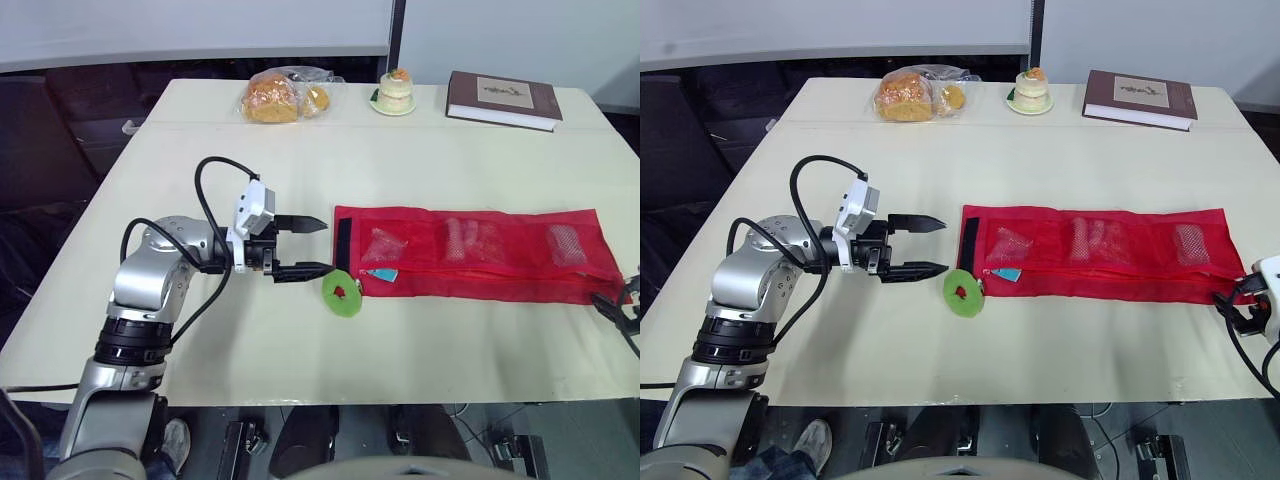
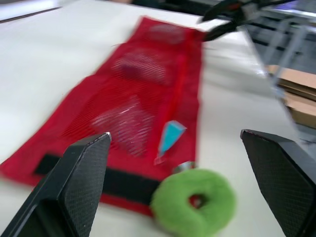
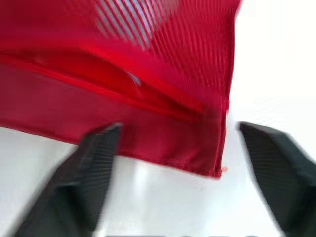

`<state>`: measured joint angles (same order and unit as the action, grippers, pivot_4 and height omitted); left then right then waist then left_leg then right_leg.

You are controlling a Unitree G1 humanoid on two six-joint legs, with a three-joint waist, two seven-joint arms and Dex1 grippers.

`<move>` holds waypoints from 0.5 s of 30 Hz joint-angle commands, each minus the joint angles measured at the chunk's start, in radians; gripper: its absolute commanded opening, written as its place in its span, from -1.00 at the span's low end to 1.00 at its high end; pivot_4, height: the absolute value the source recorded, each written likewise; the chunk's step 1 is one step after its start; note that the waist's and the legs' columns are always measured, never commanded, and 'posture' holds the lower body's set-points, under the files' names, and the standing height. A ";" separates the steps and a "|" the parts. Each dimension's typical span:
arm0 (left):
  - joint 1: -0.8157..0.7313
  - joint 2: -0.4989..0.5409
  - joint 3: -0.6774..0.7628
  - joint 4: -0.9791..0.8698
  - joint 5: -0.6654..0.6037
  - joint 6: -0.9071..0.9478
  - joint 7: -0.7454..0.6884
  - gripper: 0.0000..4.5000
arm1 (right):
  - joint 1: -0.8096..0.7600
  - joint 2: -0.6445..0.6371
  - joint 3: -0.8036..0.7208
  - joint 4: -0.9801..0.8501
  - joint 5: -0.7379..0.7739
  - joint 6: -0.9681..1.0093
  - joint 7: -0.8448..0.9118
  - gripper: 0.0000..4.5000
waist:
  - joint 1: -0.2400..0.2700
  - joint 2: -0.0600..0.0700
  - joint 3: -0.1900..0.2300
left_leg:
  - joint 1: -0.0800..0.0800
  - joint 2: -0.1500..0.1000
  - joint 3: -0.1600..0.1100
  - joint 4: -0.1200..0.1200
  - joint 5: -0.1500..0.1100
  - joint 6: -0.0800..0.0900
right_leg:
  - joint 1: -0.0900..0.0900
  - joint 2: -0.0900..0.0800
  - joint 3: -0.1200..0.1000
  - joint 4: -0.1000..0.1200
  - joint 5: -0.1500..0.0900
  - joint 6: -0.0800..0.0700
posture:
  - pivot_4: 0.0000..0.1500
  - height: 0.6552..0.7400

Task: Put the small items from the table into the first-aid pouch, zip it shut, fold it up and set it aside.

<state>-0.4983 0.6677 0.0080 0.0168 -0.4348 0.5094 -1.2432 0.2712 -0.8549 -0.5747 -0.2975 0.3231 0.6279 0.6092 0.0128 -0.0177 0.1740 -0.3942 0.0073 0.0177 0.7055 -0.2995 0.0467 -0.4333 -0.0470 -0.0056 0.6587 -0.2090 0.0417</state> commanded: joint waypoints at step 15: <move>-0.102 -0.165 0.053 0.167 -0.134 0.625 0.338 1.00 | 0.012 0.117 -0.110 -0.528 0.531 -0.004 0.124 0.98 | 0.003 -0.001 0.000 | 0.000 0.000 -0.002 0.001 0.000 0.000 | 0.001 -0.001 -0.002 0.000 0.000 0.000 | 1.00 0.74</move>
<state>-0.5949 0.5106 0.0496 0.1792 -0.5454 1.0916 -0.9264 0.2877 -0.7405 -0.6743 -0.7939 0.8185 0.6247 0.7474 0.0161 -0.0191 0.1740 -0.3939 0.0072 0.0156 0.7062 -0.2995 0.0466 -0.4316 -0.0477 -0.0073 0.6584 -0.2089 0.0416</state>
